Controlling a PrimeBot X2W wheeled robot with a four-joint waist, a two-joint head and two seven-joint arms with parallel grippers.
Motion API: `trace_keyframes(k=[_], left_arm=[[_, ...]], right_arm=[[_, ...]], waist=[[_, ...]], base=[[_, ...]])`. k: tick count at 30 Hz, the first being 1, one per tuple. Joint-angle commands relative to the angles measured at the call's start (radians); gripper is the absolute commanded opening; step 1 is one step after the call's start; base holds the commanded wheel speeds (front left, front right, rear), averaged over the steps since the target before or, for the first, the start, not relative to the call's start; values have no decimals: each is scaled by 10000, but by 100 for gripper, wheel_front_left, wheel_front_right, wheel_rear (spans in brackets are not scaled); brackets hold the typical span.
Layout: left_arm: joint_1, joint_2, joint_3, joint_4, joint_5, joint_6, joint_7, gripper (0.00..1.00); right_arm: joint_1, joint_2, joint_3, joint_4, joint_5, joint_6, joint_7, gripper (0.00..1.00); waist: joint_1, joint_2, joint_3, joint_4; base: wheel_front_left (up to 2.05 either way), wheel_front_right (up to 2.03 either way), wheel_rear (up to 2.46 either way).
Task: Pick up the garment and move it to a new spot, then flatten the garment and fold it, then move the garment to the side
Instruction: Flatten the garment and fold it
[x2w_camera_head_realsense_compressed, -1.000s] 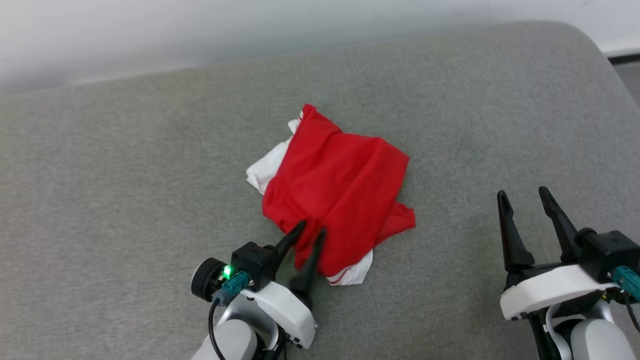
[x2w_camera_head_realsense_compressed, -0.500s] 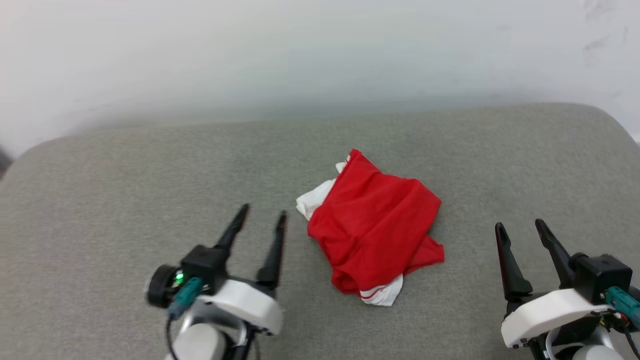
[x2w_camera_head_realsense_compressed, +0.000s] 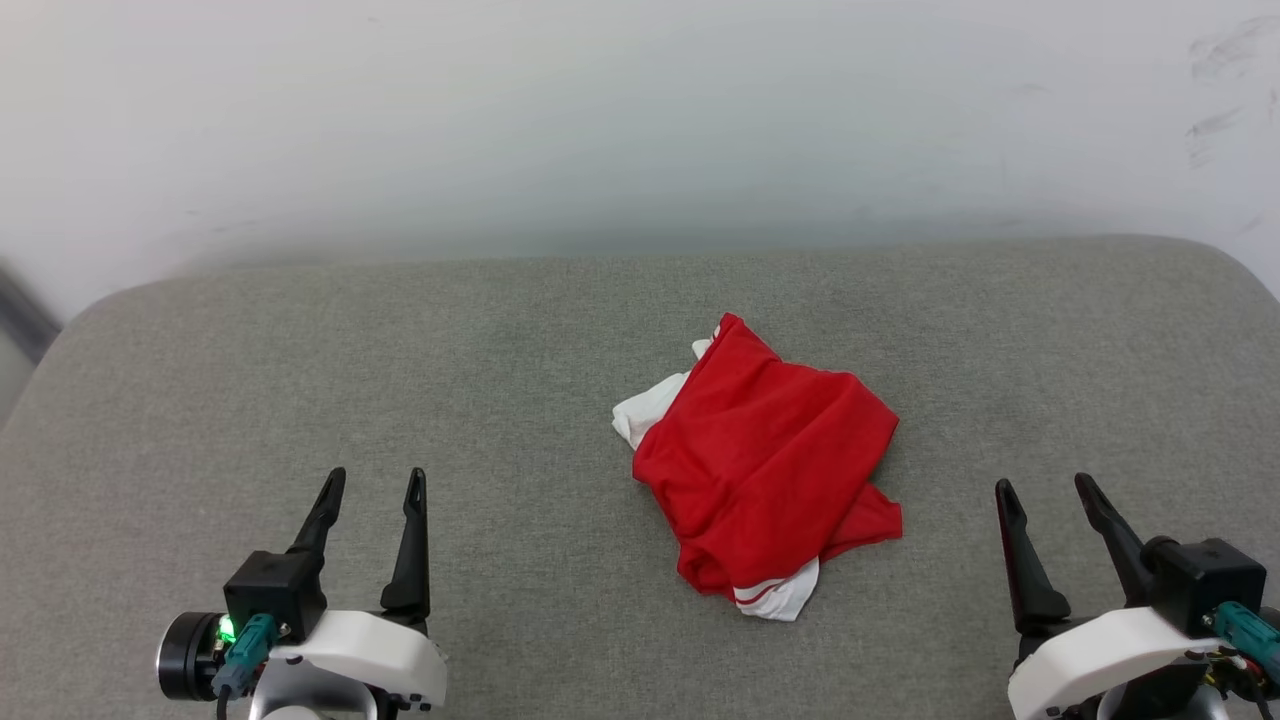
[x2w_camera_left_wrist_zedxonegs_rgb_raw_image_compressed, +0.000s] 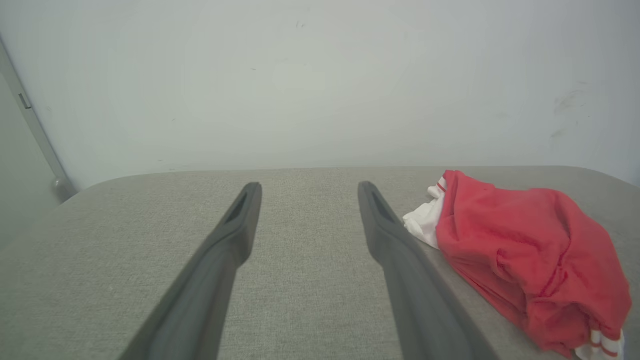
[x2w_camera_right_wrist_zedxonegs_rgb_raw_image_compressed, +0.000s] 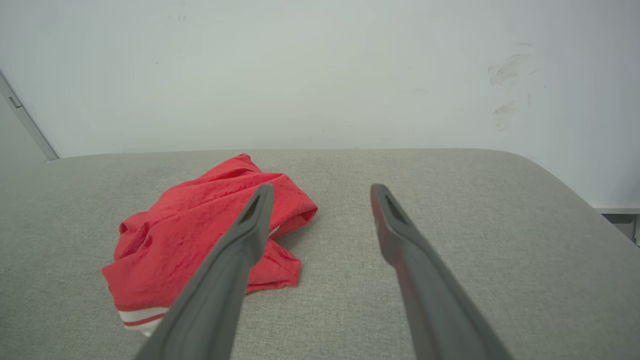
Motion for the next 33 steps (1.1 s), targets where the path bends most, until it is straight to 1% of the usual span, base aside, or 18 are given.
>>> trace_keyframes(k=[1,11,15,18,19,21,23,26,31,33], left_arm=[[101,-16,34,-23,22,-38,-27,100],[31,-193,168,122,87,-249,-27,100],[-103,-289,235,143,110,-312,-27,100],[-225,-348,261,102,167,-376,-26,100],[-265,-374,270,79,180,-401,-28,100],[-356,-474,300,27,192,-439,-26,100],[-475,-564,351,-38,235,-450,-28,100],[-669,-703,389,-188,317,-546,-28,100],[-970,-899,543,-347,431,-671,-26,100],[-1050,-958,616,-384,467,-730,-26,100]], right_arm=[[97,5,18,-35,-3,-3,18,100],[-69,5,19,-66,-73,-3,10,100],[-389,10,393,-92,-225,-3,351,100],[-711,-2,1024,-1,-282,-3,1319,100],[-841,-97,1263,16,-286,-3,1723,100],[-1055,-443,1760,134,-234,-5,2797,100],[-1362,-764,2415,136,64,-5,3760,100],[-1743,-1467,3396,141,493,-5,5095,100],[-2309,-2240,4899,285,1271,-6,6539,100],[-2583,-2425,5381,442,1453,-6,6802,100]], waist=[[0,0,-4,-25],[0,0,-24,-113],[0,0,56,-96],[0,0,191,3],[0,0,264,53],[0,0,429,177],[0,0,616,325],[0,0,946,609],[0,0,1519,1008],[0,0,1709,1116]], base=[[0,0,0],[0,0,0],[0,0,0],[0,0,0],[0,0,0],[0,0,0],[0,0,0],[0,0,0],[0,0,0],[0,0,0]])
